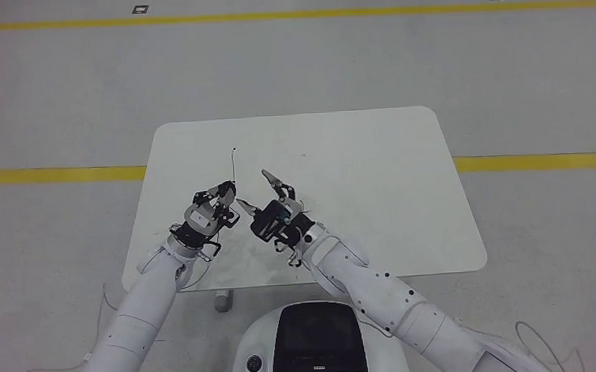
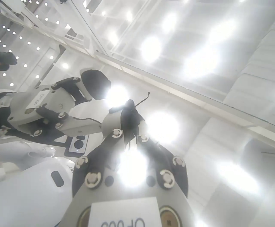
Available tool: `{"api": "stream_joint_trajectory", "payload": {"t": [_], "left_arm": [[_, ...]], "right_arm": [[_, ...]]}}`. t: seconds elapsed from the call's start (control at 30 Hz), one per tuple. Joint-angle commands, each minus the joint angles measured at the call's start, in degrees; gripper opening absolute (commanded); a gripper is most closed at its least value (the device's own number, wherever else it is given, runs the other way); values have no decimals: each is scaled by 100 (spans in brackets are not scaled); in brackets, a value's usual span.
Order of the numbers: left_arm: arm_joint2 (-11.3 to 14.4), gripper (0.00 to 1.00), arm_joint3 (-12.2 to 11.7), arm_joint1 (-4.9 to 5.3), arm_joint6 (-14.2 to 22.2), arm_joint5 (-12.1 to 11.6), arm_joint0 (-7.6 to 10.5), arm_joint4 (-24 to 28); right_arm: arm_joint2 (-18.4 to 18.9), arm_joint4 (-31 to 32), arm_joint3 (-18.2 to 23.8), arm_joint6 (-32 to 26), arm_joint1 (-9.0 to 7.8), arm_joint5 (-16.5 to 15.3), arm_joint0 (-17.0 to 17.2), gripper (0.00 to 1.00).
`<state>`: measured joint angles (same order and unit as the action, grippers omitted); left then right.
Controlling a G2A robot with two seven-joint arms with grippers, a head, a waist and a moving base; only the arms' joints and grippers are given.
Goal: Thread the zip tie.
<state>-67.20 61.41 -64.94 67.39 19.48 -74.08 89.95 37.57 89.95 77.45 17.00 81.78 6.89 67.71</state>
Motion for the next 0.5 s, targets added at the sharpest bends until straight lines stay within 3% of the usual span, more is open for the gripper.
{"api": "stream_joint_trajectory", "payload": {"t": [0.0, 0.47], "left_arm": [[0, 0, 0, 0, 0, 0, 0, 0], [0, 0, 0, 0, 0, 0, 0, 0]], "right_arm": [[-14, -12, -30, 1, 26, -44, -3, 47], [-39, -37, -250, 83, 203, -152, -80, 43]]}}
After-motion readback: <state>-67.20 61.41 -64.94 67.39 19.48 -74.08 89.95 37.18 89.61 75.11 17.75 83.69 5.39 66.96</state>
